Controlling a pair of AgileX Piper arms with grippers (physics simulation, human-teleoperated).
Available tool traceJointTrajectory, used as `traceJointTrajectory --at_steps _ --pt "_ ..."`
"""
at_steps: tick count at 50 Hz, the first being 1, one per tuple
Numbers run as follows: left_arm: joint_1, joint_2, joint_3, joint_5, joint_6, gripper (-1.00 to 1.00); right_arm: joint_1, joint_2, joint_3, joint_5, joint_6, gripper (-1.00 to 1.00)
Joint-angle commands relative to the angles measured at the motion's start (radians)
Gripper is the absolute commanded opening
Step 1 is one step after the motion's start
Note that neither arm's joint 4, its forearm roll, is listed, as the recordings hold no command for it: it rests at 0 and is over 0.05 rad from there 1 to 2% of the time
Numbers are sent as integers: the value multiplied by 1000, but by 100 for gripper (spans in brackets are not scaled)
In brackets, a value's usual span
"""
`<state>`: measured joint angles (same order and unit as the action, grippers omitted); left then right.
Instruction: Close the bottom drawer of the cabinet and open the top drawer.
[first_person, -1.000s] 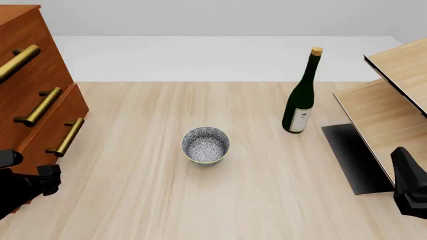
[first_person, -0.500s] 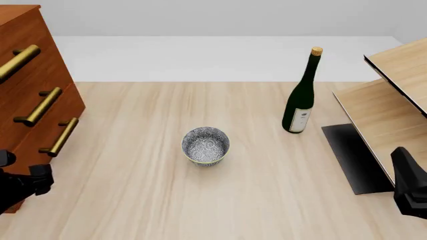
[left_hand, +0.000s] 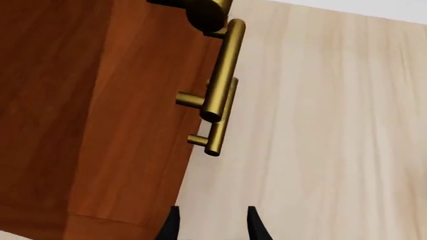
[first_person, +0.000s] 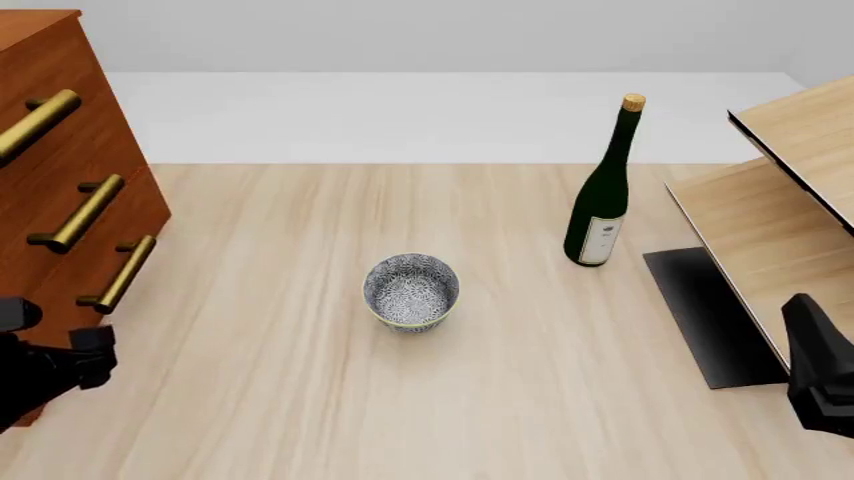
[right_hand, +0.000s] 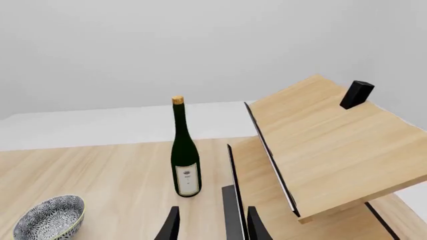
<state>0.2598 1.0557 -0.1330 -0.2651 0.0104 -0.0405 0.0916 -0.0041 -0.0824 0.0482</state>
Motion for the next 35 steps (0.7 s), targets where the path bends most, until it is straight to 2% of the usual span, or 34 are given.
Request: traceJointTrajectory --at_steps 1,13,21,22,26,28,31,33,35 --pt "-79 -1 3 15 -25 100 -2 -2 0 2 2 100" --pt "-166 -13 -10 49 -50 100 -3 -1 0 0 4 100" --pt "-209 -130 -23 93 32 100 -4 1 0 -2 4 100" --pt "-223 -156 -35 107 65 100 -5 1 0 -2 5 100" --pt "-287 -132 -63 108 89 100 -6 1 0 -3 6 100" --pt "-297 -175 -64 124 111 100 -7 5 0 -6 6 100" --pt "-340 -204 -77 133 162 100 -11 7 0 -8 7 100" --pt "-373 -243 -75 124 233 100 -11 8 0 -9 7 100" --pt "-386 -264 -79 130 267 100 -11 12 0 -13 7 100"
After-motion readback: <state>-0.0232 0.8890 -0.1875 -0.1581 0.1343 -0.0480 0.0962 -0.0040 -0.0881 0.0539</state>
